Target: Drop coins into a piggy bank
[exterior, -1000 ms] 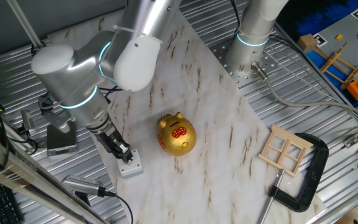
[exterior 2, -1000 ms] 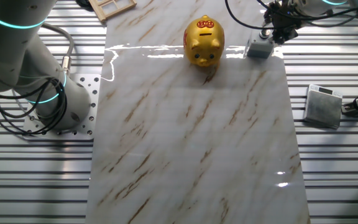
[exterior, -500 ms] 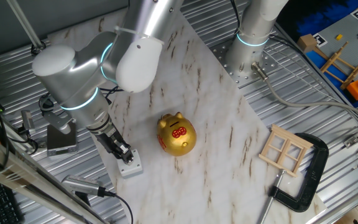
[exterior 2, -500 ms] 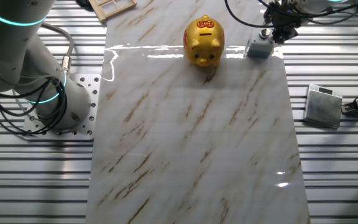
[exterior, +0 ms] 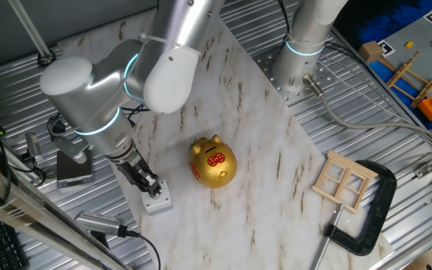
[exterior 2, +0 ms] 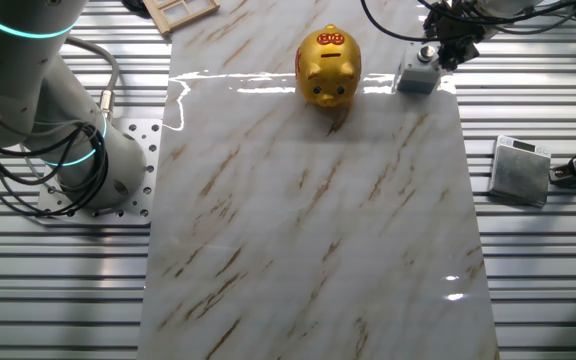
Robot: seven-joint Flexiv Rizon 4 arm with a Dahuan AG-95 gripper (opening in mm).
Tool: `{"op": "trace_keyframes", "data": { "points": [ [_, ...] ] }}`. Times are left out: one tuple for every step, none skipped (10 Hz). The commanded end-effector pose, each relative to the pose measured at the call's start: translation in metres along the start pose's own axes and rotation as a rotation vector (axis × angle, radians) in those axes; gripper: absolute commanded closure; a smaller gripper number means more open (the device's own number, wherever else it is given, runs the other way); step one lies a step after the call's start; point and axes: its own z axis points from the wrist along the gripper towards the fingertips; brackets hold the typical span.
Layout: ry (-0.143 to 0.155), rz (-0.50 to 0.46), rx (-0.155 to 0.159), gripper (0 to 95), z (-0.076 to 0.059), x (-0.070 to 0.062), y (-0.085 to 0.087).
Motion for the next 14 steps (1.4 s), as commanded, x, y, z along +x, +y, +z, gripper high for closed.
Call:
{"op": "trace_keyframes", "data": {
  "points": [
    [-0.001,0.001,0.000,76.0,0.0000,0.0000,0.0000],
    [-0.002,0.002,0.001,76.0,0.0001,0.0001,0.0000],
    [-0.002,0.002,0.000,76.0,0.0000,0.0001,0.0001],
    [-0.004,0.001,0.001,76.0,-0.0001,0.0001,0.0001],
    [-0.005,0.001,0.001,76.0,-0.0001,0.0001,0.0001],
    [-0.005,0.001,0.002,76.0,-0.0001,0.0001,0.0001],
    [-0.004,0.001,0.003,76.0,-0.0001,0.0002,0.0001],
    [-0.006,0.002,0.004,76.0,-0.0003,0.0002,0.0000],
    [-0.009,0.002,0.004,76.0,-0.0004,0.0003,-0.0001],
    [-0.011,0.002,0.002,76.0,-0.0005,0.0004,-0.0003],
    [-0.013,0.003,0.001,76.0,-0.0006,0.0005,-0.0004],
    [-0.014,0.005,0.001,76.0,-0.0007,0.0006,-0.0006],
    [-0.018,0.006,-0.003,76.0,-0.0004,0.0005,-0.0010],
    [-0.020,0.008,-0.006,76.0,-0.0004,0.0006,-0.0013]
  ]
}}
